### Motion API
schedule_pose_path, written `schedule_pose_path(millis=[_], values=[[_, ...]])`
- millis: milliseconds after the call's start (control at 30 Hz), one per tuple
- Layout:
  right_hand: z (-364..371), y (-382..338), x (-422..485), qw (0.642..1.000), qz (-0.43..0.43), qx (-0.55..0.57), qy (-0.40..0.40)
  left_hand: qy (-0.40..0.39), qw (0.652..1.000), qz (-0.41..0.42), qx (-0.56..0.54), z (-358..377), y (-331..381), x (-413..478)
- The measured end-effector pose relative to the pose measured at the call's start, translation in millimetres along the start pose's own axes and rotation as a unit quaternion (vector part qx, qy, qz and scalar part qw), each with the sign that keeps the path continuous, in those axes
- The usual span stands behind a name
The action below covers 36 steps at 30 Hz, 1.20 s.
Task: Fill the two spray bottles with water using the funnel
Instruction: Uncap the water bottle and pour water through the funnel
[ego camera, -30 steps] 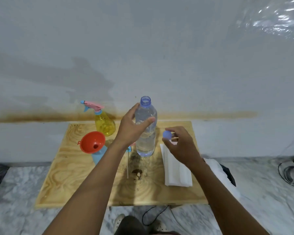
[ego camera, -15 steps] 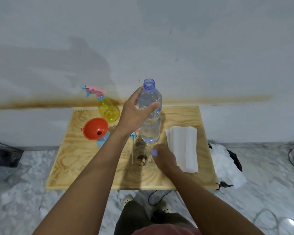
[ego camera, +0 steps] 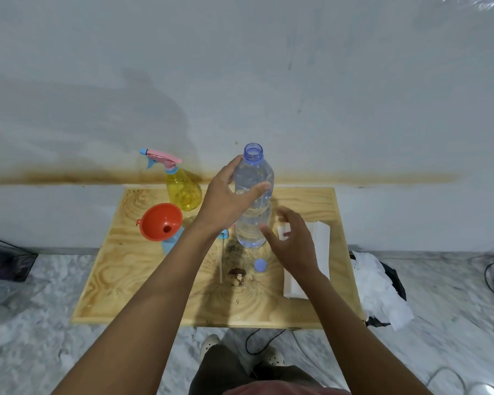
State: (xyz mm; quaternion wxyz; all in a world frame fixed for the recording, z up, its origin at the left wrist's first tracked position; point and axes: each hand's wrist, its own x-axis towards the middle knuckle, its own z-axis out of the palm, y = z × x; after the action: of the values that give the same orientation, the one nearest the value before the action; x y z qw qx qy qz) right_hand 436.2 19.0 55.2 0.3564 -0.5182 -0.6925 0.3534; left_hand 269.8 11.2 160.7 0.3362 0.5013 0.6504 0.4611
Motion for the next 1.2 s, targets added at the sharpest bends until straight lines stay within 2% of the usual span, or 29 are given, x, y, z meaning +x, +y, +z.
schedule_pose_path(millis=[167, 267, 600, 867, 967, 1067, 1200], values=[[-10.4, -45.7, 33.4, 0.984, -0.091, 0.141, -0.054, -0.035, 0.998, -0.019, 0.053, -10.4, 10.5, 3.3], [-2.5, -47.4, 46.5, 0.974, -0.103, 0.196, -0.047, -0.052, 0.996, -0.025, 0.067, -19.4, 16.2, 4.7], [23.9, -45.2, 61.0, 0.978, -0.099, 0.183, -0.026, -0.041, 0.999, -0.023, 0.018, -33.2, 14.3, 10.7], [24.9, -58.1, 73.7, 0.988, -0.105, 0.114, -0.022, -0.041, 0.998, -0.044, -0.037, -54.3, 21.5, 11.0], [17.8, -75.7, 77.1, 0.987, -0.125, 0.101, -0.023, 0.001, 0.999, -0.024, -0.049, -79.9, 25.0, 4.6], [11.1, -93.6, 76.4, 0.985, -0.134, 0.106, -0.026, 0.087, 0.996, -0.02, -0.017, -111.4, 13.1, -5.2], [4.5, -114.8, 71.2, 0.981, -0.152, 0.118, -0.034, 0.163, 0.977, -0.105, 0.091, -145.9, -34.0, -19.0]])
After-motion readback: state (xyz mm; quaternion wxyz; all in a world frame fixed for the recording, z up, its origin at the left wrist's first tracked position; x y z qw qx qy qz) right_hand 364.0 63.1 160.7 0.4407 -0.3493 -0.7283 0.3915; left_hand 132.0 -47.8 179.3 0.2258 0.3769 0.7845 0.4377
